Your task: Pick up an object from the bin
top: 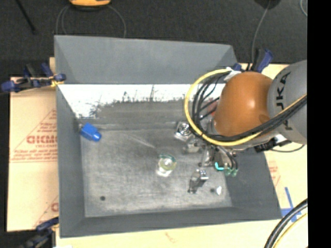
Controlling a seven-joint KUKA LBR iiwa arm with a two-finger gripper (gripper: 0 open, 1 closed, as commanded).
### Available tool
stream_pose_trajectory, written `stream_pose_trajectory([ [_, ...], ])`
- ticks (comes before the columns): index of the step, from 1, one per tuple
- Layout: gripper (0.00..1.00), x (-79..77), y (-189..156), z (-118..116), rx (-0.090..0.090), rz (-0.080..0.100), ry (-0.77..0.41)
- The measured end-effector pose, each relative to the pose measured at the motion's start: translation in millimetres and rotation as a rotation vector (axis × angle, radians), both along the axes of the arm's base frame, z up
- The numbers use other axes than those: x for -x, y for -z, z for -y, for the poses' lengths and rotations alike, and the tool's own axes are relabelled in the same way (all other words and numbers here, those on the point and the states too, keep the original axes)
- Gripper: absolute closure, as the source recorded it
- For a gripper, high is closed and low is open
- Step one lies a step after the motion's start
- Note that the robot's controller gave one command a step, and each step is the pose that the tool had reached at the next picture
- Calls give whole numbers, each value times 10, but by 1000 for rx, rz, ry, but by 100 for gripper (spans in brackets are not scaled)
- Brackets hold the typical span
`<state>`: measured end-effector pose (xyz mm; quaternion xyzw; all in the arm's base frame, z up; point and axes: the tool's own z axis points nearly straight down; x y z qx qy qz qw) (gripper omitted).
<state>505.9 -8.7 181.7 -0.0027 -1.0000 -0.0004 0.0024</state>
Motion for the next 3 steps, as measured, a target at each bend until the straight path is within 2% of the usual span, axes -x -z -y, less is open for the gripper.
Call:
stream_pose_trajectory([
  [1,0,-591,1110,-102,-2,15,78],
  [2,100,-611,1049,-98,-1,23,77],
  [3,100,-630,-580,-62,0,17,139],
])
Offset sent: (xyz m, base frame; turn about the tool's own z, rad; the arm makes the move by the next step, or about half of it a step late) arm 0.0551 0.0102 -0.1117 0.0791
